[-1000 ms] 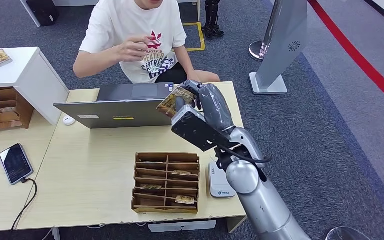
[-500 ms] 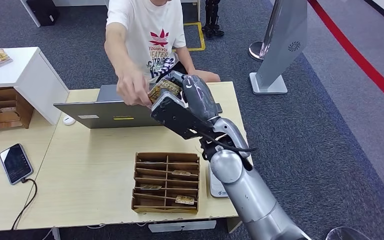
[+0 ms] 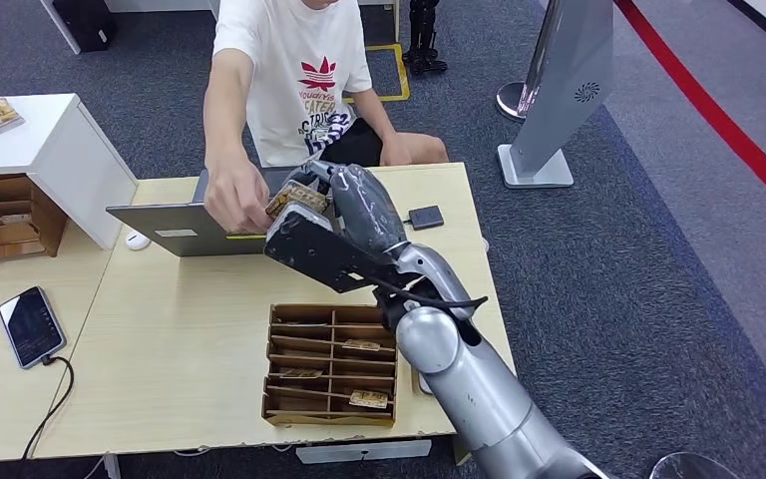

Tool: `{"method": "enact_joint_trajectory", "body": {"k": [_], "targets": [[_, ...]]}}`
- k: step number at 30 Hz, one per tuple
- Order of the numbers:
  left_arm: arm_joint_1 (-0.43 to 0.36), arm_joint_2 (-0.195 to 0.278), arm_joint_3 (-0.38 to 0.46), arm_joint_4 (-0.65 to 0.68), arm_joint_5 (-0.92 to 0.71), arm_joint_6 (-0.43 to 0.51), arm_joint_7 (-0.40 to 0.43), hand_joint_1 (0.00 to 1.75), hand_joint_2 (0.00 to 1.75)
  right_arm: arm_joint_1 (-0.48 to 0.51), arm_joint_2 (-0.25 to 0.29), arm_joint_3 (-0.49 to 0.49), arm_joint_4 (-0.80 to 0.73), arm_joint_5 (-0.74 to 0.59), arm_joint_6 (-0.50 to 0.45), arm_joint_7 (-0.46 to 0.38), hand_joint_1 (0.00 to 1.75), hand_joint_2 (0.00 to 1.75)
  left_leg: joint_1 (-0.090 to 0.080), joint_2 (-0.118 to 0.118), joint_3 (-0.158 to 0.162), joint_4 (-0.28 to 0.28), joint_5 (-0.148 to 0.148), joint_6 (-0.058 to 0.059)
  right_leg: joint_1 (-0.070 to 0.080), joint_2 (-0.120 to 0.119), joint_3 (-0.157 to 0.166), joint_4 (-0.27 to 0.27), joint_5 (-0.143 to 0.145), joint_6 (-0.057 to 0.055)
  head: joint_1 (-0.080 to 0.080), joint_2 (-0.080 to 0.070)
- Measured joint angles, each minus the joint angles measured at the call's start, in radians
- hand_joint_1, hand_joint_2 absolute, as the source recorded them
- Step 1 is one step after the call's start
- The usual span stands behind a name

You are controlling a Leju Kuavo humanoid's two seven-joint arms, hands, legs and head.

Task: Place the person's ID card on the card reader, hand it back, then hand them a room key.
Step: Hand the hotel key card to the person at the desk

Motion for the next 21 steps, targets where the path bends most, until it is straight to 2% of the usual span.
{"method": "enact_joint_trajectory", "body": {"k": [21], "targets": [[0.000,0.000,0.000,0.000,0.009,-0.001,0.000,0.00,1.75,-0.002,0.003,0.040,0.035,-0.042,0.034,-0.001,0.00,1.75,0.000,0.000,0.000,0.000,0.000,0.000,0.000,0.000,0.000,0.000,0.000,0.000,0.000,0.000]]}}
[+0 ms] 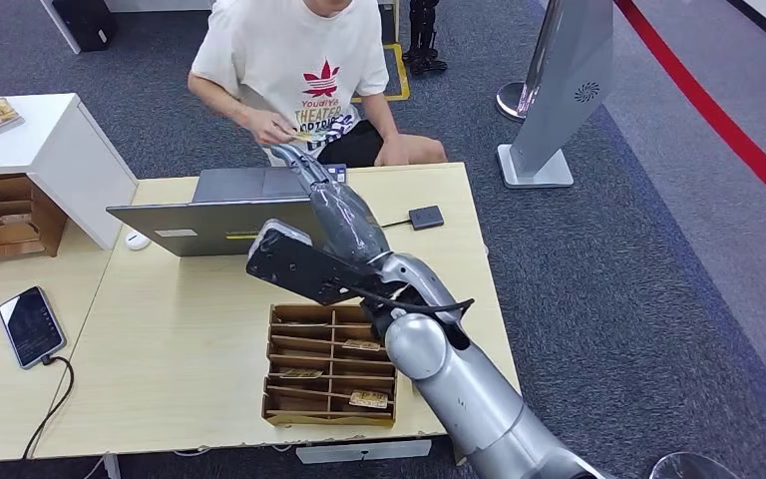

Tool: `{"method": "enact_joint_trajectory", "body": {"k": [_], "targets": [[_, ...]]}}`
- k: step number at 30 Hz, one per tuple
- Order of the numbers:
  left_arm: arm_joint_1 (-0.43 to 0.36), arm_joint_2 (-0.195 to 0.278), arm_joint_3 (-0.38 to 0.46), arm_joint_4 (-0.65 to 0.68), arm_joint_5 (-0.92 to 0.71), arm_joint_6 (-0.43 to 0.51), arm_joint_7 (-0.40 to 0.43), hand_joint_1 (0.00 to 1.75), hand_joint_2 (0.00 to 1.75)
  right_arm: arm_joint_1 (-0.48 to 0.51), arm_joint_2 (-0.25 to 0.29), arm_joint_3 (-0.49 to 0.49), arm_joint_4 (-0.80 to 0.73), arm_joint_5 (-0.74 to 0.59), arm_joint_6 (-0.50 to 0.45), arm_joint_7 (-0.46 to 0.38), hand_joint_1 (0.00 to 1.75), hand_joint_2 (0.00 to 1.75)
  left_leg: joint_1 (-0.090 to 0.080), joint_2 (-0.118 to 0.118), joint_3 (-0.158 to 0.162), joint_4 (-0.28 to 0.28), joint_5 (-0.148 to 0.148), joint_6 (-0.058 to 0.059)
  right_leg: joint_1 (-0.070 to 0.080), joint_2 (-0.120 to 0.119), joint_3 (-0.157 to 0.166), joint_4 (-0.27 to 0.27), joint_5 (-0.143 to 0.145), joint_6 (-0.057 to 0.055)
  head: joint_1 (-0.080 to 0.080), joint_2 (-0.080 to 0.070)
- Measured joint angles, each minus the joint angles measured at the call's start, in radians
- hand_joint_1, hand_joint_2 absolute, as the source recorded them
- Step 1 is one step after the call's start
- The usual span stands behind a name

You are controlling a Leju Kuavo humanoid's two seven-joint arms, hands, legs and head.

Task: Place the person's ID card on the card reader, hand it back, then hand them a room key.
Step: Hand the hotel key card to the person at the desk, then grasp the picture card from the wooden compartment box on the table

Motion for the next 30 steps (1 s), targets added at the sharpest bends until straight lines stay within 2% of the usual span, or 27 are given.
{"method": "enact_joint_trajectory", "body": {"k": [5,6,10,12,16,22,25,30], "targets": [[0.002,0.000,0.000,0.000,0.026,0.000,-0.004,0.00,1.75,0.040,-0.006,0.016,-0.039,-0.055,0.012,-0.035,0.00,1.75,0.000,0.000,0.000,0.000,0.000,0.000,0.000,0.000,0.000,0.000,0.000,0.000,0.000,0.000],[0.002,0.000,0.001,0.000,0.033,0.001,-0.005,0.00,1.75,0.058,-0.010,0.020,-0.058,-0.062,0.010,-0.045,0.07,1.75,0.000,0.000,0.000,0.000,0.000,0.000,0.000,0.000,-0.001,0.000,0.000,0.000,0.000,0.000],[0.007,-0.001,0.010,0.000,0.075,0.003,-0.007,0.00,1.75,0.170,-0.050,0.032,-0.170,-0.067,-0.020,-0.093,1.53,1.75,0.000,0.000,-0.001,0.000,-0.001,0.000,0.000,0.000,-0.001,-0.001,-0.001,0.000,0.000,0.000],[0.010,-0.003,0.024,0.000,0.092,0.004,-0.007,0.00,1.75,0.257,-0.088,0.035,-0.236,-0.046,-0.046,-0.120,1.66,1.75,0.000,-0.001,-0.001,0.000,-0.002,0.001,0.000,-0.001,-0.001,-0.001,-0.001,0.001,0.000,0.000],[0.014,-0.006,0.048,-0.001,0.103,0.003,-0.003,0.00,1.75,0.403,-0.154,0.037,-0.313,0.098,-0.117,-0.129,1.64,1.75,0.000,0.000,-0.002,0.000,-0.003,0.001,0.000,0.000,-0.002,-0.001,-0.001,0.001,0.000,0.000],[0.014,-0.012,0.071,-0.006,0.104,0.002,0.004,0.00,1.75,0.496,-0.195,0.053,-0.338,0.279,-0.169,-0.100,1.53,1.75,0.000,0.000,-0.002,0.000,-0.003,0.001,0.000,0.000,-0.002,-0.001,-0.001,0.000,0.000,0.000],[0.014,-0.013,0.079,-0.006,0.104,0.002,0.006,0.00,1.75,0.517,-0.204,0.067,-0.338,0.334,-0.195,-0.086,1.35,1.75,0.000,0.000,-0.002,0.000,-0.003,0.001,0.000,0.000,-0.002,-0.001,-0.001,0.000,0.000,0.000],[0.014,-0.015,0.084,-0.007,0.102,0.002,0.011,0.00,1.75,0.532,-0.214,0.080,-0.337,0.423,-0.237,-0.051,0.77,1.75,0.000,0.000,-0.002,0.000,-0.003,0.001,0.000,0.000,-0.002,-0.001,-0.001,0.000,0.000,0.000]]}}
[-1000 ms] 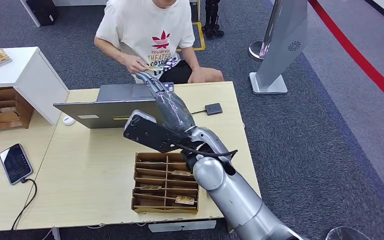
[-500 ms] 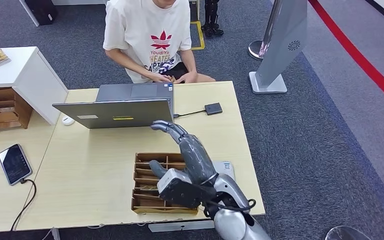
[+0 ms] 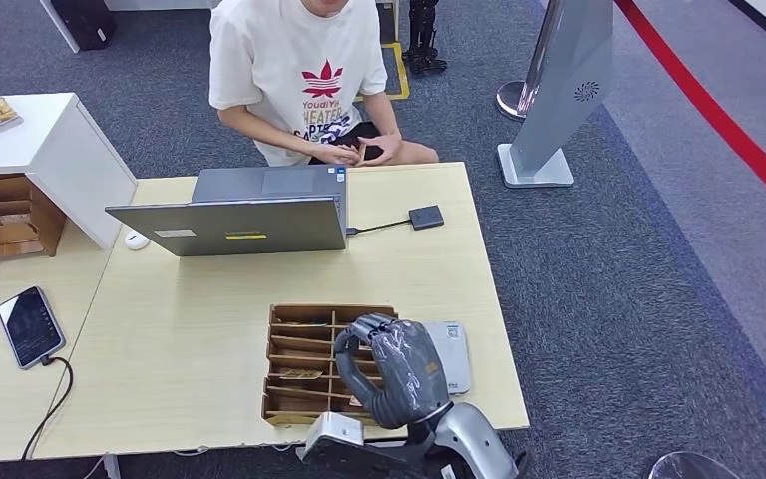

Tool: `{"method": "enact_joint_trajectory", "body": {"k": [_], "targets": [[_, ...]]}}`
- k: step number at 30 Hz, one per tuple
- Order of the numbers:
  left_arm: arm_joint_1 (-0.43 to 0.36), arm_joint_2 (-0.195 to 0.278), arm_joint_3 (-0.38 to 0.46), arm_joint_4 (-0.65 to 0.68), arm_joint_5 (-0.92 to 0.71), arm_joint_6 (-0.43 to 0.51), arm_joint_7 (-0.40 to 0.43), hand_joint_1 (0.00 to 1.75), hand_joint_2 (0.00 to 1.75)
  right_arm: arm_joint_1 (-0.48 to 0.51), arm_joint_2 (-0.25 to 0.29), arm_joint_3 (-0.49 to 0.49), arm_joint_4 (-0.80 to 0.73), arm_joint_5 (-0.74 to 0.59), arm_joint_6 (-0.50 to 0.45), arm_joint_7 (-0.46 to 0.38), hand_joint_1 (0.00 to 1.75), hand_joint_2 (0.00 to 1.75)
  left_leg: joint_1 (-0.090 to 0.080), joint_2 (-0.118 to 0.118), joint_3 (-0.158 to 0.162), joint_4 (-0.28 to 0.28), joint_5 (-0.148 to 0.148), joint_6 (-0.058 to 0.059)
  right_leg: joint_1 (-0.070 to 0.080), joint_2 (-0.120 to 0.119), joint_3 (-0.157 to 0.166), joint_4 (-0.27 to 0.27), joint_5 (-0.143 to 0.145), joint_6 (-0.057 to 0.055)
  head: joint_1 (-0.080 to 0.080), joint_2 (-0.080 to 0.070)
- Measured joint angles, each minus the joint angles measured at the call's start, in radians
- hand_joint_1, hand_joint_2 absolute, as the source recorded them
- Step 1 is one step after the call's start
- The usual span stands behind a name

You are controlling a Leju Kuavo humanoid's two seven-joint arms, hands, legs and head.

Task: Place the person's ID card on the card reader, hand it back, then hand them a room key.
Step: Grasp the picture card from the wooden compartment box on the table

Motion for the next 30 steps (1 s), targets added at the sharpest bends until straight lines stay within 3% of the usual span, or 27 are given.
{"method": "enact_joint_trajectory", "body": {"k": [4,9,30], "targets": [[0.000,-0.001,0.002,-0.001,-0.003,0.000,0.000,0.00,1.75,0.002,-0.006,0.005,0.010,0.059,-0.018,0.024,0.52,1.75,0.000,0.000,0.000,0.000,0.000,0.000,0.000,0.000,0.000,0.000,0.000,0.000,0.000,0.000],[0.000,-0.001,0.002,-0.001,-0.006,0.000,0.000,0.00,1.75,0.002,-0.010,0.010,0.026,0.097,-0.020,0.040,0.43,1.75,0.000,0.000,0.000,0.000,0.000,0.000,0.000,0.000,0.000,0.000,0.000,0.000,0.000,0.000],[-0.002,-0.001,0.002,-0.001,-0.025,0.000,0.000,0.00,1.75,-0.029,-0.010,0.015,0.118,0.146,-0.019,0.089,0.61,1.75,0.000,0.000,0.000,0.000,0.000,0.000,0.000,0.000,0.000,0.000,0.000,0.000,0.000,0.000]]}}
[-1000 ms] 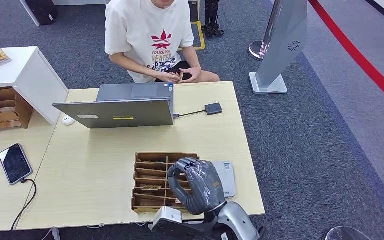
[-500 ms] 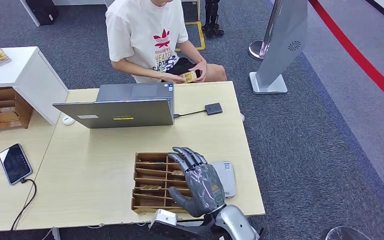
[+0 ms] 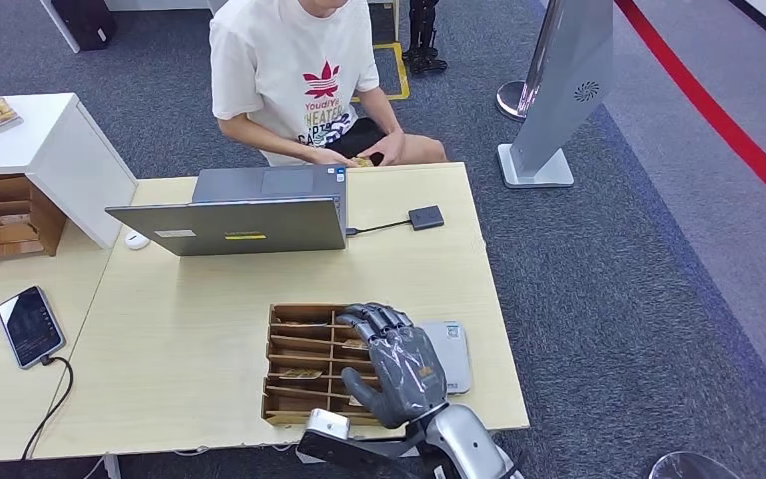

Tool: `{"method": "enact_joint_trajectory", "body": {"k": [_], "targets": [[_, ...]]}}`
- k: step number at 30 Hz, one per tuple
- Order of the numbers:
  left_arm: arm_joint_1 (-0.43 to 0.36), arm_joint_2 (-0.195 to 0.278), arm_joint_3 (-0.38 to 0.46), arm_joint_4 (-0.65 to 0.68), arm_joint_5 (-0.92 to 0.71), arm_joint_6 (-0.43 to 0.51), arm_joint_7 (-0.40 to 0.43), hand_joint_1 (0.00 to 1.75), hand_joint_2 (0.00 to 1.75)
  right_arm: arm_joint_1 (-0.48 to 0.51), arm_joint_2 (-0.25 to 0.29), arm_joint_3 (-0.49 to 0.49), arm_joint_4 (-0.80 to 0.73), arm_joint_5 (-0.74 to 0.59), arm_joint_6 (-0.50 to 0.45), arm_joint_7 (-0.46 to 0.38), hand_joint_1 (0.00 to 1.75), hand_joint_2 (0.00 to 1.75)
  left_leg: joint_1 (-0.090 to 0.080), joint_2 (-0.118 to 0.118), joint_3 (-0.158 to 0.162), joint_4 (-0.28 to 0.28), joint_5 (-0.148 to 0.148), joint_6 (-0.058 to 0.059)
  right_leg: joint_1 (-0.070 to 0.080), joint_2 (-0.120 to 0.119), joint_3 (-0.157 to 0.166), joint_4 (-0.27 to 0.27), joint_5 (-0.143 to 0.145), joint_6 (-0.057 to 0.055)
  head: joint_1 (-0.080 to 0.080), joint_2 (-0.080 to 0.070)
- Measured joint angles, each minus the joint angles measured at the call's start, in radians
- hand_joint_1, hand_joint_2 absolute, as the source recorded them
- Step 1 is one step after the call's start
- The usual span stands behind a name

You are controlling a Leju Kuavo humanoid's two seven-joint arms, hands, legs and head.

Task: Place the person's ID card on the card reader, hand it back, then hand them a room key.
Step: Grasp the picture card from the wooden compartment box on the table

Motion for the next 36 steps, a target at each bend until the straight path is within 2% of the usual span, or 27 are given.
{"method": "enact_joint_trajectory", "body": {"k": [20,31,36], "targets": [[-0.003,0.000,0.000,0.000,-0.017,0.000,0.004,0.00,1.75,-0.036,0.032,0.000,0.119,0.010,0.001,0.015,0.56,1.75,0.000,0.000,0.000,0.000,0.000,0.000,0.000,0.000,0.000,0.000,0.000,0.000,0.000,0.000],[-0.004,0.000,0.000,0.000,-0.021,0.000,0.003,0.00,1.75,-0.043,0.041,-0.005,0.161,0.024,-0.002,0.028,0.76,1.75,0.000,0.000,0.000,0.000,0.000,0.000,0.000,0.000,0.000,0.000,0.000,0.000,0.000,0.000],[-0.004,0.000,0.000,0.000,-0.024,0.000,0.003,0.00,1.75,-0.049,0.044,-0.020,0.183,0.032,-0.007,0.035,0.78,1.75,0.000,0.000,0.000,0.000,0.000,0.000,0.000,0.000,0.000,0.000,0.000,0.000,0.000,0.000]]}}
